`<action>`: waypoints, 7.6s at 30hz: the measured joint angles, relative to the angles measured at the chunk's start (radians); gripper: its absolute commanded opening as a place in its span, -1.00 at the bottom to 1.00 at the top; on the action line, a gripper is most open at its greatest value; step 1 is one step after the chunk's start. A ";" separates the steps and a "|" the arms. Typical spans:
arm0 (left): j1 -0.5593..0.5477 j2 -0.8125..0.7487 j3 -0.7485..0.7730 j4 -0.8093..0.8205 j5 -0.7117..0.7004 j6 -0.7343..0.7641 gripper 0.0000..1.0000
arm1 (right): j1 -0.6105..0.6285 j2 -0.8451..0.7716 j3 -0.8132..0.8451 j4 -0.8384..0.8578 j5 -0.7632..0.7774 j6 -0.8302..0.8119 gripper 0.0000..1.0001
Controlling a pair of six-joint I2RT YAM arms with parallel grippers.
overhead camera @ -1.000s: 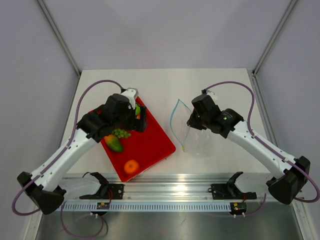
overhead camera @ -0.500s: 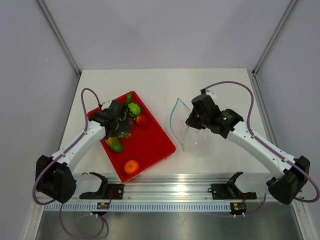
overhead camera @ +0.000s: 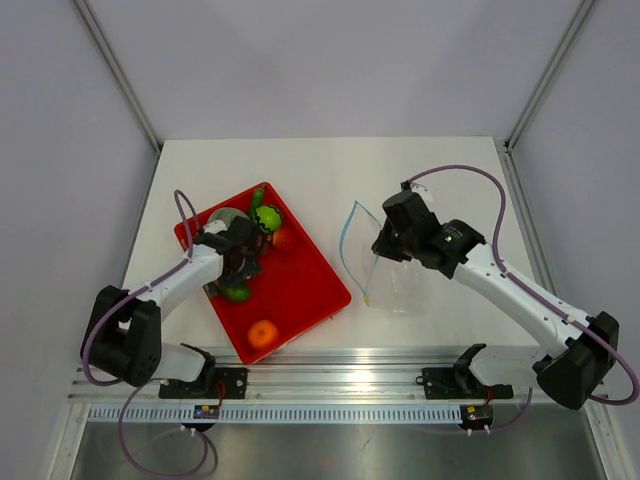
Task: Place the food in the zip-top bag and seal the zipper
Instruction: Pick up the fake fruit from the bin, then place the fake fruit in the zipper food storage bag, then pick up the fake fruit from the bin.
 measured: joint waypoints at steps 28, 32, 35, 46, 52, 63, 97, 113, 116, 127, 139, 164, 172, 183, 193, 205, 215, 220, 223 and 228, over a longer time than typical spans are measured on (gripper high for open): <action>-0.270 -0.032 -0.009 0.081 0.099 0.008 0.78 | 0.000 0.006 -0.024 -0.004 0.000 0.001 -1.00; -0.277 0.018 0.029 0.089 0.113 0.045 0.98 | 0.000 0.010 -0.024 -0.005 0.000 0.001 -1.00; -0.277 0.058 0.061 0.087 0.114 0.064 0.94 | 0.000 0.010 -0.024 -0.006 0.000 0.001 -1.00; -0.277 0.141 0.142 0.076 0.100 0.084 0.70 | 0.000 -0.009 -0.046 -0.007 0.002 0.004 -1.00; -0.270 0.195 0.159 0.073 0.089 0.091 0.69 | 0.000 -0.035 -0.068 -0.011 0.002 0.012 -1.00; -0.263 0.202 0.161 0.072 0.085 0.130 -0.17 | 0.000 -0.063 -0.093 -0.016 0.001 0.029 -1.00; -0.193 -0.252 0.352 0.215 0.147 0.250 -0.41 | 0.097 0.289 0.180 0.160 -0.186 0.059 -1.00; -0.193 -0.295 0.245 0.403 0.176 0.164 -0.41 | 0.109 0.312 0.198 0.212 -0.262 0.146 -1.00; -0.193 -0.306 0.213 0.438 0.176 0.163 -0.42 | 0.109 0.312 0.202 0.231 -0.267 0.170 -1.00; -0.206 -0.329 0.139 0.492 0.176 0.145 -0.42 | 0.110 0.323 0.237 0.313 -0.288 0.241 -1.00; -0.217 -0.331 0.099 0.509 0.182 0.164 0.57 | 0.111 0.347 0.254 0.326 -0.289 0.255 -1.00; -0.236 -0.524 0.231 0.283 0.279 0.318 0.82 | 0.112 0.302 0.234 0.312 -0.206 0.233 -1.00; -0.236 -0.566 0.108 0.089 0.241 0.331 0.78 | 0.112 0.114 0.144 0.208 -0.070 0.197 -1.00; -0.277 -0.473 0.026 -0.185 0.283 0.262 0.93 | 0.112 0.022 0.045 0.108 0.009 0.177 -1.00; -0.321 -0.281 -0.024 -0.227 0.291 0.162 0.92 | 0.112 0.022 0.037 0.101 0.008 0.171 -1.00; -0.355 -0.163 -0.093 -0.164 0.340 0.111 0.78 | 0.112 0.021 0.037 0.098 0.008 0.167 -1.00; -0.379 -0.088 -0.080 -0.155 0.340 0.108 0.44 | 0.112 0.020 0.037 0.097 0.008 0.167 -1.00; -0.383 -0.087 -0.049 -0.168 0.339 0.113 0.25 | 0.112 0.018 0.037 0.097 0.009 0.167 -1.00; -0.383 -0.097 -0.025 -0.183 0.336 0.114 0.23 | 0.112 0.016 0.037 0.097 0.009 0.167 -1.00; -0.383 -0.119 0.042 -0.203 0.310 0.114 0.22 | 0.112 0.016 0.037 0.097 0.008 0.167 -1.00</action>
